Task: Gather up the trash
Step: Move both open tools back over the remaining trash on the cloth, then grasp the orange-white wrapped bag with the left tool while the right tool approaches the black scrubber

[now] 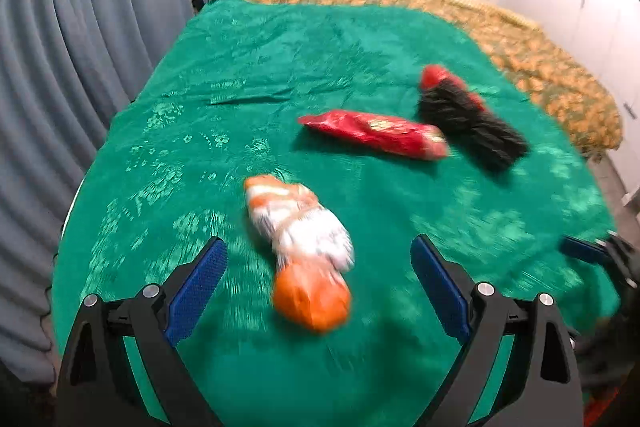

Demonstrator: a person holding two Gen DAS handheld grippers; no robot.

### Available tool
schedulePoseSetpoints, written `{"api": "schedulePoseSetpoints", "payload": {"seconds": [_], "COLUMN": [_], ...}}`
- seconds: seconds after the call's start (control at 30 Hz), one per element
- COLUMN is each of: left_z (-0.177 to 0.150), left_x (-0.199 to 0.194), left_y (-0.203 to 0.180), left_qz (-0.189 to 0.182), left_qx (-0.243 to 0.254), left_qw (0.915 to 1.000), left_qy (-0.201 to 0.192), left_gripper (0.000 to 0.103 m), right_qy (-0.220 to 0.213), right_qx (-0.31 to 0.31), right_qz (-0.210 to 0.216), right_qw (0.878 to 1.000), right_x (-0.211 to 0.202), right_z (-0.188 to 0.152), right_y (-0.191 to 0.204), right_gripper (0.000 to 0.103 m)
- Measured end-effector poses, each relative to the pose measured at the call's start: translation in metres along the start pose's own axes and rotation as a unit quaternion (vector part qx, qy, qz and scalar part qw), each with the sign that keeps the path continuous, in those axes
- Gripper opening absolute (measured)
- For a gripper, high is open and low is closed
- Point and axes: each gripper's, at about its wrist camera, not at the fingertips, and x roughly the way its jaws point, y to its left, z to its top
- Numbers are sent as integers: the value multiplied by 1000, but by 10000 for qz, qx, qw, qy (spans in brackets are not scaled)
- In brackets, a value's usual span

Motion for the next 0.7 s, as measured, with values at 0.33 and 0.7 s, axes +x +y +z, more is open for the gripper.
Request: {"api": "schedulePoseSetpoints", "payload": {"seconds": [0.33, 0.7], "left_z": [1, -54], "left_x": [24, -32], "left_y": [3, -43], "left_qz": [130, -473], "left_qx": [10, 255], "left_qw": [9997, 9985], "left_qy": [208, 50], "left_gripper": [51, 52], "right_qy": [-3, -8], "right_qx": [2, -8], "right_qz": [2, -17], "right_qw": [10000, 10000], "right_x": [0, -1], "right_z": [0, -1], "right_y": [-1, 0], "right_gripper": [88, 88]}}
